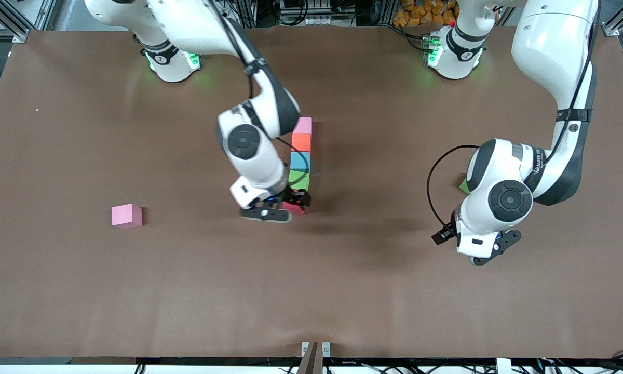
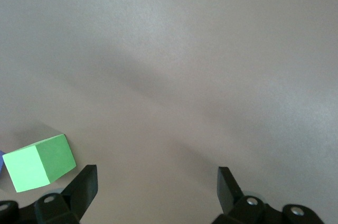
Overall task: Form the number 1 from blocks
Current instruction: 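Open the right gripper and lift it away from the red cube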
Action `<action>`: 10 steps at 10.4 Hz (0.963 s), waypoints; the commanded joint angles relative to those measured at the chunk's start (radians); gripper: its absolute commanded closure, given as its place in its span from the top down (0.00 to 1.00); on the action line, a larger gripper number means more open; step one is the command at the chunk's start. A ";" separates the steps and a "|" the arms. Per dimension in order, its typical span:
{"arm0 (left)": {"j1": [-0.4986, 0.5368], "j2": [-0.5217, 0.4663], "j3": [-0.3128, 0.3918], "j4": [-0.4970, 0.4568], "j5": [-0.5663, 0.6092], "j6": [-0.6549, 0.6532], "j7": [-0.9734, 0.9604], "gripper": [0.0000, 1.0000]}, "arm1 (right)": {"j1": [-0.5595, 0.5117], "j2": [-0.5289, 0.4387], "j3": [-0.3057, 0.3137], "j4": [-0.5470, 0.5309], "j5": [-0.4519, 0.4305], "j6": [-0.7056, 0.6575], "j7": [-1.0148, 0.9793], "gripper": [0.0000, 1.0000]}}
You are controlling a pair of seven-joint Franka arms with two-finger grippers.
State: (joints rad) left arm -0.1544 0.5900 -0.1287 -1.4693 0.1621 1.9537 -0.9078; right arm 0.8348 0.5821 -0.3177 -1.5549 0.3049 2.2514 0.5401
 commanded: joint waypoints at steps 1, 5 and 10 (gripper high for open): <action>0.010 -0.044 0.012 -0.008 -0.013 -0.010 0.062 1.00 | -0.181 -0.210 0.180 -0.162 -0.230 -0.068 -0.020 1.00; 0.029 -0.152 -0.005 -0.017 -0.022 -0.157 0.116 1.00 | -0.424 -0.379 0.389 -0.157 -0.351 -0.257 -0.020 1.00; 0.041 -0.358 -0.023 -0.181 -0.062 -0.206 0.203 1.00 | -0.687 -0.553 0.569 -0.106 -0.351 -0.493 -0.035 1.00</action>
State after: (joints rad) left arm -0.1260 0.3095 -0.1434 -1.5819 0.1366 1.7441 -0.7415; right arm 0.1943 0.0812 0.2215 -1.6592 -0.0260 1.7967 0.5179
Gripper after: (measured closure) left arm 0.000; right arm 0.000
